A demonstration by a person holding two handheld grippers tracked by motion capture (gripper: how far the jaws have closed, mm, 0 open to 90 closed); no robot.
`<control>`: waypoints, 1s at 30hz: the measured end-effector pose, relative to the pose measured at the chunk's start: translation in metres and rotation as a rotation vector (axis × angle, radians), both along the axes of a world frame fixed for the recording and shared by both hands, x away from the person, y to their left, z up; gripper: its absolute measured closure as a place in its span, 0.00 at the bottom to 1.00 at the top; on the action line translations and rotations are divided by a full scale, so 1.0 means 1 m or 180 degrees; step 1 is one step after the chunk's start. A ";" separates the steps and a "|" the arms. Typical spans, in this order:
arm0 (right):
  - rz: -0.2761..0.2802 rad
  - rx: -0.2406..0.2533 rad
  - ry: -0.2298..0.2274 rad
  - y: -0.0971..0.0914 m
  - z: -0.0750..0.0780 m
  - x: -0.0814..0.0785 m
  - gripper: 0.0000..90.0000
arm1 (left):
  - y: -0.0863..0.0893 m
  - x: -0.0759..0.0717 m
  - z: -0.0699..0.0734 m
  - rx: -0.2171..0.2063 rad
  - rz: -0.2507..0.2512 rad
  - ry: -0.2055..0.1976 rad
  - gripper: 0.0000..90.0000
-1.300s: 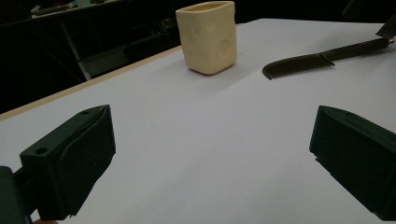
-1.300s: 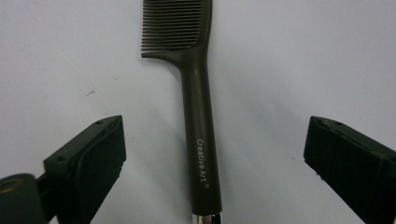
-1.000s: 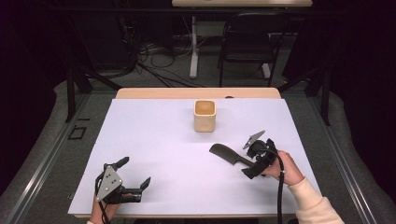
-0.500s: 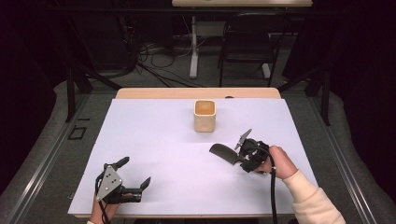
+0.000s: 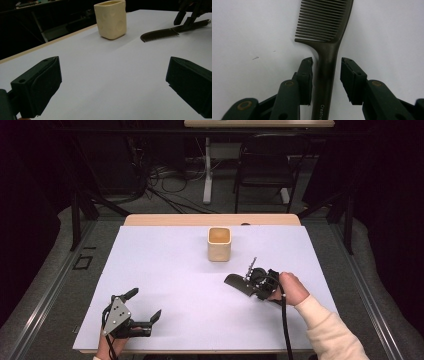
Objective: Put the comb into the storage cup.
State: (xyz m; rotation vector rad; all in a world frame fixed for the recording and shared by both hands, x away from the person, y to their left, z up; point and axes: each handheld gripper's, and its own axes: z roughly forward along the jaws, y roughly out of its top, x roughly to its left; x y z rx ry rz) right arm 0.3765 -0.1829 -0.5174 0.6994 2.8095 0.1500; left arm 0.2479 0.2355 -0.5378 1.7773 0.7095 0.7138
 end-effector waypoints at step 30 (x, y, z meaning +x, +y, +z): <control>-0.0277 0.0411 0.0140 -0.011 -0.005 0.004 0.80 | 0.000 0.001 0.000 0.0019 -0.0020 0.0014 0.00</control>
